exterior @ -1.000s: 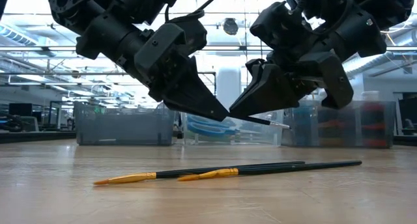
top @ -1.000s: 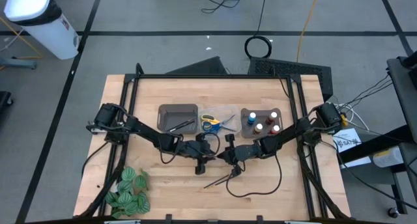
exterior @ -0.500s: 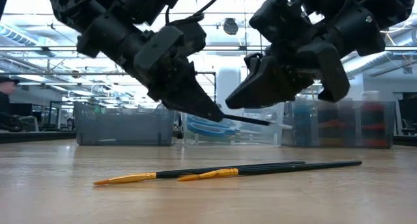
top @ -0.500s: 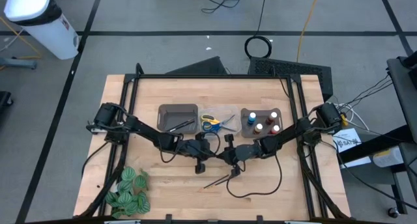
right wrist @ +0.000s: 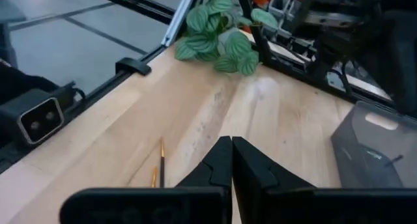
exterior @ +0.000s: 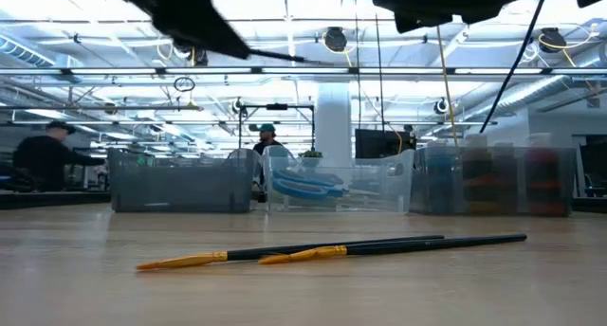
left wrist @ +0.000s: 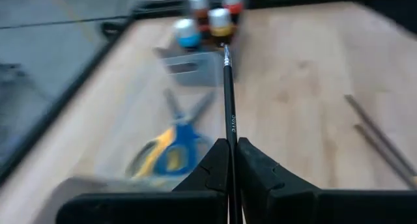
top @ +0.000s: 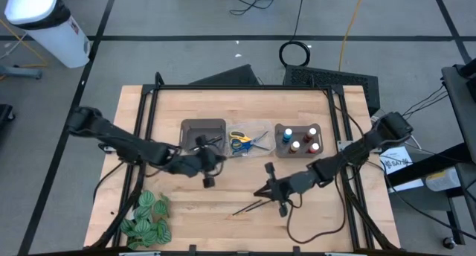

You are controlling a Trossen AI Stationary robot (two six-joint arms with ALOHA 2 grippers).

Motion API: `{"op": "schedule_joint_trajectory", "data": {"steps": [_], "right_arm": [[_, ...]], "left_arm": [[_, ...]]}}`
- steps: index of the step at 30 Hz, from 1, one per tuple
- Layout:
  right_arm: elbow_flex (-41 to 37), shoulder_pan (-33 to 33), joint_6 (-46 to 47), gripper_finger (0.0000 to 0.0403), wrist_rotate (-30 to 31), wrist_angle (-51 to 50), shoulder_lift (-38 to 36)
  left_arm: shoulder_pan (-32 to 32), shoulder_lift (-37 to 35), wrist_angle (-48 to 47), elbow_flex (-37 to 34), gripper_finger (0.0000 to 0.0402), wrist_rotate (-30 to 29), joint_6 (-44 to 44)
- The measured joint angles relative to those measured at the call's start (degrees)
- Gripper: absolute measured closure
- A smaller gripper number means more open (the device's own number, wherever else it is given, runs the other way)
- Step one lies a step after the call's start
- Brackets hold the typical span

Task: Pick & Place Paint Supplies
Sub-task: Put the silver paint brush into the left black bin

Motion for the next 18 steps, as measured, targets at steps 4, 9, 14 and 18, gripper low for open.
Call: {"op": "schedule_joint_trajectory", "data": {"steps": [4, 9, 14, 18], "right_arm": [[0.0, 0.8, -0.9, 0.0403, 0.0, -0.2, -0.1], [0.0, 0.7, -0.8, 0.0403, 0.1, -0.1, -0.1], [0.0, 0.0, -0.9, 0.0403, 0.0, 0.4, -0.1], [0.0, -0.5, 0.0, 0.0403, 0.0, 0.4, -0.1]], "left_arm": [[-2.2, -6.5, -1.2, -7.1, 0.0388, -5.8, -3.2], [-2.2, -16.2, -1.3, -18.3, 0.0388, -7.0, -9.8], [-1.2, -25.8, -1.1, -27.5, 0.0388, -9.0, -15.0], [0.6, -30.1, 2.5, -33.4, 0.0387, -8.4, -16.8]]}}
